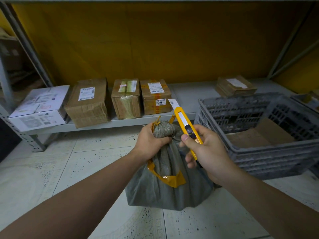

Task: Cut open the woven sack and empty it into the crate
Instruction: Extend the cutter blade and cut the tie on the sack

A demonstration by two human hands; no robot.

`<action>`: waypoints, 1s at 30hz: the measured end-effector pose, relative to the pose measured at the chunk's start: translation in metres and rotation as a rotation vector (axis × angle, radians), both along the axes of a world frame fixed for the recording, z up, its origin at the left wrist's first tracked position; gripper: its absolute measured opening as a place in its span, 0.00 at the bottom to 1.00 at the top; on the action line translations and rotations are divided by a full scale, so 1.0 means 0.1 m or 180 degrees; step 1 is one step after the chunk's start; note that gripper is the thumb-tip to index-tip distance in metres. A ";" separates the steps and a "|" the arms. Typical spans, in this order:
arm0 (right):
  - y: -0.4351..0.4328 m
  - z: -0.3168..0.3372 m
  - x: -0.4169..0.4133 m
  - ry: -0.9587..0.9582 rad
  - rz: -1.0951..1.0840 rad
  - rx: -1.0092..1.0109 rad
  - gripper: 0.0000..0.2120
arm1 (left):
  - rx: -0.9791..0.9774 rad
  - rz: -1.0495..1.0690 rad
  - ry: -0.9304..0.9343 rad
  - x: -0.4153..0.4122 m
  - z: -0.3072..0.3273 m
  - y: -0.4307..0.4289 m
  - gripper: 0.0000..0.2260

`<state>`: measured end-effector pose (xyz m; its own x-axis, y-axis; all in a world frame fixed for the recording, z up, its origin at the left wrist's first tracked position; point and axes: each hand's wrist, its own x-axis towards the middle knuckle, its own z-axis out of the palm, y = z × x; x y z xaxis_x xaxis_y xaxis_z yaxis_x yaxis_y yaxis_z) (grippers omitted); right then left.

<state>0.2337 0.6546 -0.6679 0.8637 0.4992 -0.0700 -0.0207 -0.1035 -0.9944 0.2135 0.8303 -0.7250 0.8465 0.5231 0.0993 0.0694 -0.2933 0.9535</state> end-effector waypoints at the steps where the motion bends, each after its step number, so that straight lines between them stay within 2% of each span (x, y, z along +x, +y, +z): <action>1: 0.00 -0.02 0.01 -0.0051 0.0016 -0.0021 0.03 | 0.0019 -0.0010 0.0025 0.00 0.00 0.01 0.17; 3: 0.02 -0.05 0.03 -0.0057 0.0016 -0.0019 0.04 | 0.0028 -0.0042 0.0050 -0.01 -0.01 0.03 0.17; 8: 0.05 -0.10 0.08 -0.0146 -0.0239 -0.0029 0.18 | 0.0158 -0.0130 0.0089 -0.04 -0.01 0.04 0.19; 16: 0.06 -0.13 0.12 -0.0219 -0.0209 0.0026 0.16 | 0.0151 -0.0203 0.0081 -0.05 0.02 0.03 0.19; 23: 0.09 -0.17 0.18 -0.0166 -0.0622 0.0042 0.24 | 0.0185 -0.0228 0.0036 -0.04 -0.01 0.04 0.19; 27: 0.09 -0.19 0.23 -0.0212 -0.0646 0.0013 0.21 | 0.0139 -0.0239 0.0059 -0.04 0.00 0.04 0.19; 30: 0.10 -0.20 0.22 -0.0084 -0.0429 0.0228 0.15 | 0.0105 -0.0218 0.0084 -0.04 0.00 0.05 0.19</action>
<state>0.2557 0.6641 -0.6874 0.9242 0.3816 -0.0148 -0.0035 -0.0302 -0.9995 0.2098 0.8351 -0.7253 0.8827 0.4607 0.0927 0.0731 -0.3296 0.9413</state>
